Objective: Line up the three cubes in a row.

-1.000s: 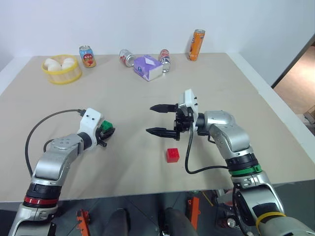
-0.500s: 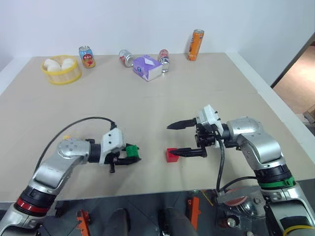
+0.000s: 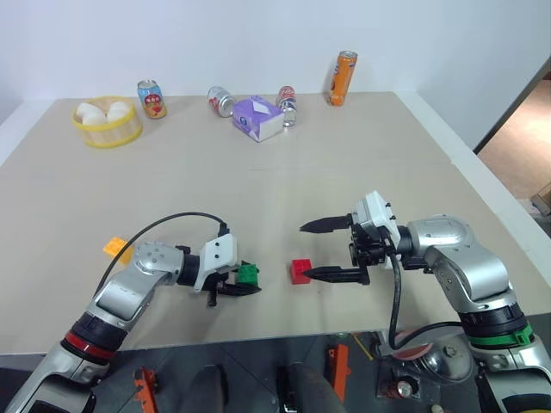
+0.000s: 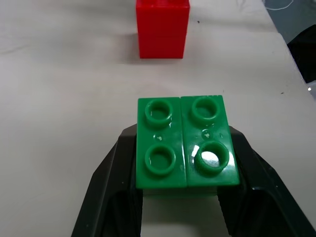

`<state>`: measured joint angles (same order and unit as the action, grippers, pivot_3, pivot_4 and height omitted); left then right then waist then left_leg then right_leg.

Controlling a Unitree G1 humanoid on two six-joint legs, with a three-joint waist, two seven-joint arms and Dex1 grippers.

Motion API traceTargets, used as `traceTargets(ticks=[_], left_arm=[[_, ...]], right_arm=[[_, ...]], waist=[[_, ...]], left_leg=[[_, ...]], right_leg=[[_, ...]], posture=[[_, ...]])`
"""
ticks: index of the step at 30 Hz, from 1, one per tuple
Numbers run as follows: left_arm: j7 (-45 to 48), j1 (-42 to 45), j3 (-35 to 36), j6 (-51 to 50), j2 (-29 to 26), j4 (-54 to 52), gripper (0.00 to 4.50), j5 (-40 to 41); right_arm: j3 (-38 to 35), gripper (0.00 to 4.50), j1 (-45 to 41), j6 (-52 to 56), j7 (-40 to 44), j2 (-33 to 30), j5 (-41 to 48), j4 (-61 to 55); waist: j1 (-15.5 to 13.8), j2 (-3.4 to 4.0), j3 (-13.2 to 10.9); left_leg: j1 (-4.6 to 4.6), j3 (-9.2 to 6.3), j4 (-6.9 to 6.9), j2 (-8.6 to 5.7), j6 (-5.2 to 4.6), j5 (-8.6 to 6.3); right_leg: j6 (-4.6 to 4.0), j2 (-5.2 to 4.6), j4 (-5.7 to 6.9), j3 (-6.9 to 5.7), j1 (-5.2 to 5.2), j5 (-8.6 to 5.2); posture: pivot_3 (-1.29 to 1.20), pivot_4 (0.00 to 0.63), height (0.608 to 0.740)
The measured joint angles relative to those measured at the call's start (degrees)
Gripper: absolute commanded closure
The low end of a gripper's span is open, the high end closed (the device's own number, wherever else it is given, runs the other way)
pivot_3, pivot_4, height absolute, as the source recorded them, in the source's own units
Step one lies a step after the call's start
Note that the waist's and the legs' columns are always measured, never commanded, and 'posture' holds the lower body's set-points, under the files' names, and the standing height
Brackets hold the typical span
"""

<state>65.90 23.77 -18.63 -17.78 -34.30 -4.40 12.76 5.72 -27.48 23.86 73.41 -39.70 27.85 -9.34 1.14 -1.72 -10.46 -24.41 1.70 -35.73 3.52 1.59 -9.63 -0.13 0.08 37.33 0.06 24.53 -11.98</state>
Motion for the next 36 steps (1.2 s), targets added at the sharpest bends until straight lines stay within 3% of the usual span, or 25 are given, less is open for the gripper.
traceTargets(ticks=[2,4,9,10,17,22,27,30,36], left_arm=[[0.0,0.3,-0.1,0.0,0.3,0.5,3.13,-0.4],[0.1,0.5,-0.1,-0.1,0.6,0.8,2.08,-0.4],[-0.3,0.8,-0.1,-0.8,1.6,1.6,0.57,-0.7],[-0.3,0.8,-0.1,-0.8,1.6,1.6,0.09,-0.8],[-0.9,0.4,3.4,-5.3,1.4,-2.5,0.01,3.3],[-7.2,-2.6,19.0,-17.9,-2.2,-14.9,0.01,15.6],[-13.3,-6.5,32.5,-26.0,-6.0,-19.5,0.01,23.3],[-15.3,-10.1,39.4,-25.8,-10.1,-17.5,0.01,22.8],[-15.7,-20.5,44.5,-20.6,-13.9,-9.4,0.01,17.3]], right_arm=[[0.0,0.0,0.0,0.0,-0.1,-0.1,0.0,-0.3],[0.0,0.0,0.0,0.0,-0.1,-0.2,0.0,-0.3],[0.0,0.0,0.0,0.0,-0.2,-0.2,0.0,-0.3],[0.0,0.0,0.0,0.0,-0.2,-0.2,0.0,-0.3],[-0.1,0.0,-0.5,0.0,0.2,-0.2,0.4,-0.1],[-1.5,0.0,-3.0,1.0,0.7,0.4,3.4,0.4],[-1.1,0.0,-6.9,1.1,1.1,4.5,4.5,2.8],[0.4,0.0,-10.1,-0.1,1.3,8.1,3.9,5.9],[4.0,0.0,-14.2,-2.9,1.7,13.1,0.9,10.8]], waist=[[0.0,0.0,0.0],[0.0,0.0,0.0],[0.0,0.0,0.0],[0.0,0.0,0.0],[0.1,-0.01,0.0],[0.4,-0.02,0.0],[0.3,-0.02,0.0],[0.4,-0.02,0.0],[0.1,-0.03,0.0]], left_leg=[[0.0,0.0,-0.02,0.0,0.0,0.0],[0.0,0.0,-0.04,-0.01,0.0,0.0],[-0.01,0.0,-0.08,-0.01,0.0,0.0],[0.0,0.0,-0.08,0.0,0.0,0.0],[-0.03,0.0,-0.07,0.01,0.0,0.0],[0.02,-0.04,0.01,0.07,0.0,0.0],[0.1,-0.1,0.01,0.12,0.0,0.0],[0.13,-0.07,0.01,0.14,0.0,0.0],[0.01,0.06,0.14,0.13,0.02,-0.01]], right_leg=[[0.0,0.0,0.0,0.0,-0.02,0.0],[-0.01,-0.01,0.0,0.01,-0.03,-0.01],[-0.02,-0.01,0.0,0.01,-0.04,-0.01],[-0.02,-0.01,0.0,0.01,-0.03,-0.01],[0.02,-0.01,0.0,0.01,-0.01,0.01],[0.09,0.06,0.01,0.0,0.01,0.06],[0.06,0.13,0.04,-0.05,-0.07,0.04],[-0.18,0.16,0.05,-0.02,-0.05,-0.08],[-0.35,-0.01,0.06,-0.03,0.17,-0.17]], posture=[[0.0,0.15,0.74],[0.0,0.15,0.74],[0.0,0.15,0.74],[0.0,0.15,0.74],[0.0,0.15,0.74],[0.0,0.15,0.74],[0.0,0.15,0.74],[0.0,0.15,0.74],[0.0,0.15,0.74]])
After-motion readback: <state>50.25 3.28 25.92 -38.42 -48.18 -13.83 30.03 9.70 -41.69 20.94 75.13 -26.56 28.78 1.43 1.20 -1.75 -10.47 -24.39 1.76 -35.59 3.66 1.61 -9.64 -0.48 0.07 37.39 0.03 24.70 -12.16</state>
